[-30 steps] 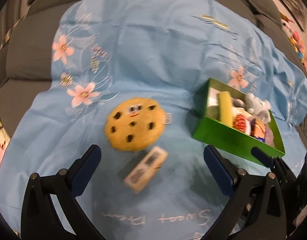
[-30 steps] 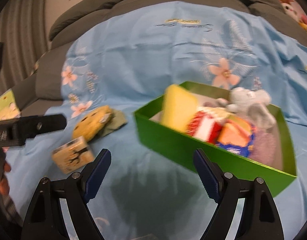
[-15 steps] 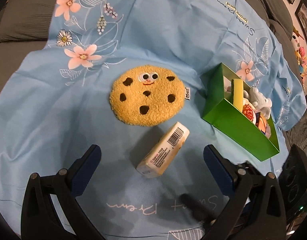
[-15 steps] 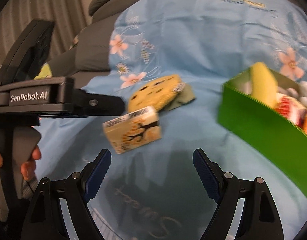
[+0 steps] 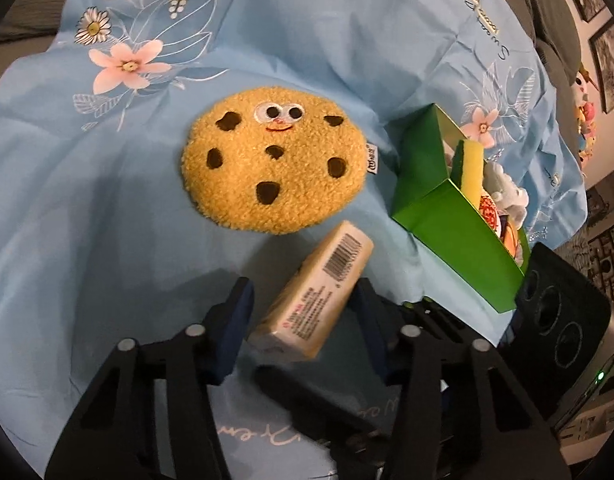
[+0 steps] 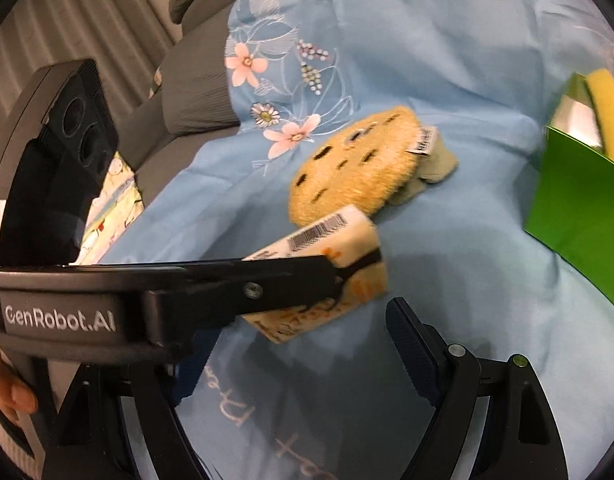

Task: Organize soft objects
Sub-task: 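Close the left gripper on the white barcoded soap bar, then carry the soap bar into the box and open the left gripper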

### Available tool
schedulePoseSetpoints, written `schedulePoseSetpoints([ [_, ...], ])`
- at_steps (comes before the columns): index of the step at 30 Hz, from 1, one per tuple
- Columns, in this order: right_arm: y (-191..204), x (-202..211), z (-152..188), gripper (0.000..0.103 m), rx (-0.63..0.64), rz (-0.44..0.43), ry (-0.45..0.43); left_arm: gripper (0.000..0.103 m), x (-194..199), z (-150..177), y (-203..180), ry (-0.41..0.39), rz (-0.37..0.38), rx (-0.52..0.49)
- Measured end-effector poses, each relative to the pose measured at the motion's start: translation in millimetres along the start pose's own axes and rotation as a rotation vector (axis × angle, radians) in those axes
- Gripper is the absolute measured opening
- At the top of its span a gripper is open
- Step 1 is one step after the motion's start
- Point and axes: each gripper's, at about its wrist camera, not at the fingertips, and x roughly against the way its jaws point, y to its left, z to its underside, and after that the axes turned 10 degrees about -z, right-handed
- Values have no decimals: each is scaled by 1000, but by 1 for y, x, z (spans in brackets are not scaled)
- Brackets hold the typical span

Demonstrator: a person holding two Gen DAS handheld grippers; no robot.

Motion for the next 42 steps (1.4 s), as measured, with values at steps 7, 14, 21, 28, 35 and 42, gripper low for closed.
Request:
schedulePoseSetpoints([
  [7, 4, -16, -6, 51, 27, -18, 49, 34, 1, 2, -2, -7, 5, -23],
  [14, 7, -11, -4, 43, 52, 14, 43, 35, 9, 9, -19, -36, -3, -96],
  [21, 11, 6, 1, 42, 81, 41, 5, 35, 19, 14, -35, -56, 5, -135],
  [28, 17, 36, 4, 42, 107, 72, -65, 35, 38, 18, -58, -105, 35, -176],
  [35, 17, 76, 1, 42, 117, 105, -160, 35, 57, 18, -103, -193, 31, -272],
  [42, -2, 128, 0, 42, 93, 156, -252, 35, 54, 14, -159, -229, 53, -368],
])
